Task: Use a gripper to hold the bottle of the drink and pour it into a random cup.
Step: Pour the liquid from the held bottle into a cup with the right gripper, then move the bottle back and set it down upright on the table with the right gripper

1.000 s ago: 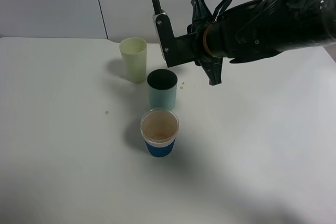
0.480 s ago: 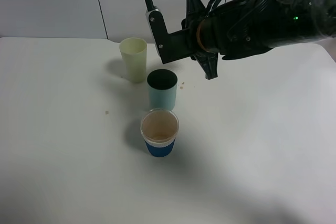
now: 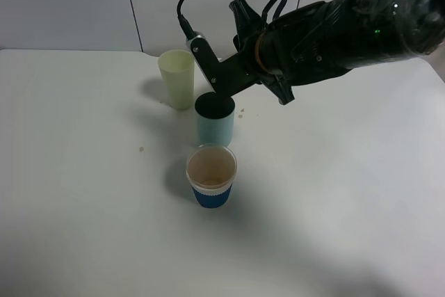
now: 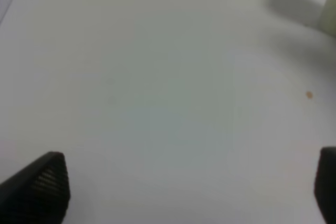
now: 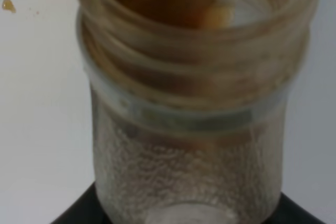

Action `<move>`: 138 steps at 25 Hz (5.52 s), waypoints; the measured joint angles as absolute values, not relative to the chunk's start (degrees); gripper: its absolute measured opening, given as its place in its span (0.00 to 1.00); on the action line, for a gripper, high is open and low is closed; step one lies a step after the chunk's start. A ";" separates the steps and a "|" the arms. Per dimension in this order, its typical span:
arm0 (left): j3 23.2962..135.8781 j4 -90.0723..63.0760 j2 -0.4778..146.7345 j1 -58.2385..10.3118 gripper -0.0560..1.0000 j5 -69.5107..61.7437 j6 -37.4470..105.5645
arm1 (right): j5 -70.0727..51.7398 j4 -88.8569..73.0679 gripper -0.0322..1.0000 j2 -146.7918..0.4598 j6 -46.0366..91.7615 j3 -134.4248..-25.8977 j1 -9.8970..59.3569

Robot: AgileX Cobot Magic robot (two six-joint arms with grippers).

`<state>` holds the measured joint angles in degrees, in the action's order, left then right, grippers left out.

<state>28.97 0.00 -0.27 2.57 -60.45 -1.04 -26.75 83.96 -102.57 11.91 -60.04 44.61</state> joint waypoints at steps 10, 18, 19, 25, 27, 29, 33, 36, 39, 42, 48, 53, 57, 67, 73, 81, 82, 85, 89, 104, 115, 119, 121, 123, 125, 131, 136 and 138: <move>28.97 0.00 -0.27 2.57 0.93 -60.45 -1.04 | -27.23 85.44 0.38 -102.57 13.81 -60.09 44.61; 28.97 0.00 -0.27 2.57 0.93 -60.45 -1.04 | -27.66 86.15 0.38 -102.57 14.69 -60.09 44.61; 28.97 0.00 -0.27 2.57 0.93 -60.45 -1.04 | -27.66 86.15 0.38 -102.57 14.96 -60.09 44.61; 28.97 0.00 -0.27 2.57 0.93 -60.45 -1.04 | -27.90 86.25 0.38 -102.57 17.48 -60.09 44.61; 28.97 0.00 -0.27 2.57 0.93 -60.45 -1.04 | -28.04 86.25 0.38 -102.57 18.23 -60.09 44.61; 28.97 0.00 -0.27 2.57 0.93 -60.45 -1.04 | -28.04 86.25 0.38 -102.57 18.79 -60.09 44.61; 28.97 0.00 -0.27 2.57 0.93 -60.45 -1.04 | -28.09 86.36 0.38 -102.57 19.46 -60.09 44.61; 28.97 0.00 -0.27 2.57 0.93 -60.45 -1.04 | -28.21 87.24 0.38 -102.57 19.89 -60.09 44.61; 28.97 0.00 -0.27 2.57 0.93 -60.45 -1.04 | -28.21 87.60 0.38 -102.57 20.20 -60.09 44.61; 28.97 0.00 -0.27 2.57 0.93 -60.45 -1.04 | -28.21 87.66 0.38 -102.57 20.81 -60.09 44.67; 28.97 0.00 -0.27 2.57 0.93 -60.45 -1.04 | -28.40 87.79 0.38 -102.57 22.79 -60.09 45.40; 28.97 0.31 -0.27 2.57 0.93 -60.45 -1.04 | -28.58 87.86 0.38 -102.57 24.46 -60.09 45.58; 28.97 0.00 -0.27 2.57 0.93 -60.45 -1.04 | -29.30 88.42 0.38 -102.57 25.31 -60.09 46.05; 28.97 0.00 -0.27 2.57 0.93 -60.45 -1.04 | -29.69 88.97 0.38 -102.57 25.57 -60.09 46.74; 28.97 0.00 -0.27 2.57 0.93 -60.45 -1.04 | -30.07 89.06 0.38 -102.57 25.76 -62.85 47.00; 28.97 0.00 -0.27 2.57 0.93 -60.45 -1.04 | -30.07 90.57 0.38 -102.57 25.76 -64.96 47.57; 28.97 0.00 -0.27 2.57 0.93 -60.45 -1.04 | -30.07 90.57 0.38 -102.57 25.76 -64.96 47.57; 28.97 0.31 -0.27 2.57 0.93 -60.45 -1.04 | -30.07 90.57 0.38 -102.57 26.69 -64.96 47.57; 28.97 0.00 -0.27 2.57 0.93 -60.45 -1.04 | -30.07 90.57 0.38 -102.57 29.78 -64.96 47.57; 28.97 0.31 -0.27 2.57 0.93 -60.45 -1.04 | -31.78 93.28 0.38 -102.57 36.22 -64.96 48.01; 28.97 0.31 -0.27 2.57 0.93 -60.45 -1.04 | -31.04 98.82 0.38 -102.57 36.61 -64.96 48.91; 28.97 0.00 -0.27 2.57 0.93 -60.45 -1.04 | -31.04 99.12 0.38 -102.57 36.61 -64.96 48.91; 28.97 0.00 -0.27 2.57 0.93 -60.45 -1.04 | -31.04 99.12 0.38 -102.57 36.56 -64.96 48.91; 28.97 0.00 -0.27 2.57 0.93 -60.45 -1.04 | -31.04 99.12 0.38 -102.57 35.66 -64.96 48.91; 28.97 0.00 -0.27 2.57 0.93 -60.45 -1.04 | -31.04 99.12 0.38 -102.57 33.71 -64.96 48.91; 28.97 0.00 -0.27 2.57 0.93 -60.45 -1.04 | -31.09 93.19 0.38 -102.57 19.42 -64.96 48.91; 28.97 0.31 -0.27 2.57 0.93 -60.45 -1.04 | -29.27 84.56 0.38 -102.45 4.22 -64.96 48.35; 28.97 0.31 -0.27 2.57 0.93 -60.45 -1.04 | -27.89 81.15 0.38 -102.16 -2.17 -64.96 47.51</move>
